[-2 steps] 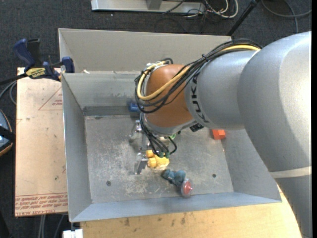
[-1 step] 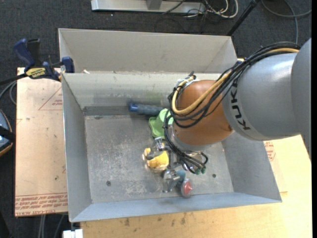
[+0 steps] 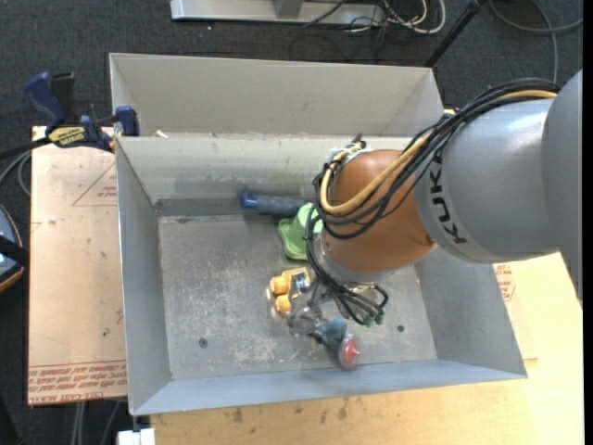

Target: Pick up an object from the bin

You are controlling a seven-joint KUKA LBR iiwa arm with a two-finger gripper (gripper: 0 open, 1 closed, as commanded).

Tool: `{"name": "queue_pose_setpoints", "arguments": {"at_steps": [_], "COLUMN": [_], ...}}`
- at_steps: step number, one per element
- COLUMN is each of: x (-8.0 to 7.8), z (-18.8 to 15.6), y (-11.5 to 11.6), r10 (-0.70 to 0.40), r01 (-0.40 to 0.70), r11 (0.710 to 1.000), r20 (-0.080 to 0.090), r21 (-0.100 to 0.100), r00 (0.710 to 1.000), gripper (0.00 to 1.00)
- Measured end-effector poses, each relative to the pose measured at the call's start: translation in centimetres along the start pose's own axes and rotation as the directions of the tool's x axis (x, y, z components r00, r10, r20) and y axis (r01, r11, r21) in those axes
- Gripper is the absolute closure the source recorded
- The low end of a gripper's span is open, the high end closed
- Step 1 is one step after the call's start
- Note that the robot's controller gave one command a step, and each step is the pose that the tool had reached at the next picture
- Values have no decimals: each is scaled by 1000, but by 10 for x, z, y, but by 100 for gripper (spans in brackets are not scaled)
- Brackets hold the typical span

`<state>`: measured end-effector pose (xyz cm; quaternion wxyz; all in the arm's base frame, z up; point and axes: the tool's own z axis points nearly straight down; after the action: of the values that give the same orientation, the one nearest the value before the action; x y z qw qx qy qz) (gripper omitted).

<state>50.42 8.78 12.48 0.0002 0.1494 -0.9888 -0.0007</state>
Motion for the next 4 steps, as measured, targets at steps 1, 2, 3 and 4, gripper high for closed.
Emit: {"name": "queue_pose_setpoints", "arguments": {"at_steps": [1,2,3,4], "x": [-5,23,-32,-33], "z": [-195,-150,-14,-16], "y": [-23,-42,-71,-71], "r10": [-308,-7,-350,-349], "r01": [308,7,350,349], "r11": [951,1000,937,937], "r20": [10,-2,-2,1], "r21": [6,0,-2,0], "r00": [951,1000,937,937], "gripper": [100,100,100,0]}}
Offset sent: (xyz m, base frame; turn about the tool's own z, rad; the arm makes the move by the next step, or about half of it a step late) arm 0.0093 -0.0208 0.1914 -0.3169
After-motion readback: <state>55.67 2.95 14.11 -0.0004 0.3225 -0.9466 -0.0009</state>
